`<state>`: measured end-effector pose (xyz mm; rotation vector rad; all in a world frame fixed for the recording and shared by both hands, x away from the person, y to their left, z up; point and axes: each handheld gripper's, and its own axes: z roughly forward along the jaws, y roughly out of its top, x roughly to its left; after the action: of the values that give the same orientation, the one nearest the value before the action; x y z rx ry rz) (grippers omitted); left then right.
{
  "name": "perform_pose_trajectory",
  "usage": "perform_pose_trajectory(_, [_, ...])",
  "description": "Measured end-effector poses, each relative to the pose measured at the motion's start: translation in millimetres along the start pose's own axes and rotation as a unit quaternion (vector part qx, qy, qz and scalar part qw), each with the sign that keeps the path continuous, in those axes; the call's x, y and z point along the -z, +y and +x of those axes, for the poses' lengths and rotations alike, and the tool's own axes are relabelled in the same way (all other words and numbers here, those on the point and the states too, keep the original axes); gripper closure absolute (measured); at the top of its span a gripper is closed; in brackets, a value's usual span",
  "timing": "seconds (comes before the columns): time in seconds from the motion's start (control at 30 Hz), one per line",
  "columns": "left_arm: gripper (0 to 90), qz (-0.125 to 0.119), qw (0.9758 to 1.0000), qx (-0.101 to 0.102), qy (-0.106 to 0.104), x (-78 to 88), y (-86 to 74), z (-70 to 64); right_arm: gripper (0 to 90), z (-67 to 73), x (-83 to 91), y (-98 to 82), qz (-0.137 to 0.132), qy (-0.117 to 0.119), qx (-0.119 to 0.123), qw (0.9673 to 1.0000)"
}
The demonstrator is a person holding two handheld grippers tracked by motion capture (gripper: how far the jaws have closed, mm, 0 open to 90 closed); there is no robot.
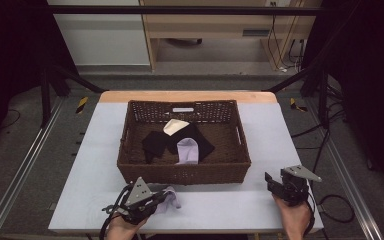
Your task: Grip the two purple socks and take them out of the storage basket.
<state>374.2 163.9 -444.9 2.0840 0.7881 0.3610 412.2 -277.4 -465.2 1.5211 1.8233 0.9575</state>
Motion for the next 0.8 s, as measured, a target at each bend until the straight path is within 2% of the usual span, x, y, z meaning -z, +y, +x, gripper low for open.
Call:
perform_pose_trajectory(0.13, [82.4, 0.013, 0.9999, 0.003, -0.002, -5.3, -0.7, -0.2, 40.3, 0.1, -0.2, 0.2, 0.001, -0.001, 0.000, 1.0000])
perform_pose_trajectory(0.33, [65.2, 0.014, 0.9999, 0.006, 0.006, -1.7, 2.0, -2.0, 40.3, -0.2, 0.0, 0.3, 0.000, -0.001, 0.000, 1.0000])
perform_pose_trajectory(0.5, [51.1, -0.002, 0.9998, 0.018, 0.000, 8.5, 6.3, -1.3, 40.3, -0.3, 0.5, 0.5, -0.002, -0.002, -0.001, 1.0000])
perform_pose_trajectory(0.67, [46.0, -0.025, 0.9992, 0.030, 0.005, 20.4, 12.6, 0.5, 40.7, -1.3, 1.4, 1.1, -0.003, -0.002, -0.006, 1.0000])
perform_pose_trajectory(0.8, [44.2, -0.042, 0.9986, 0.030, 0.006, 29.9, 19.3, -0.8, 45.3, -2.5, 2.5, 2.0, -0.004, 0.000, -0.014, 0.9999])
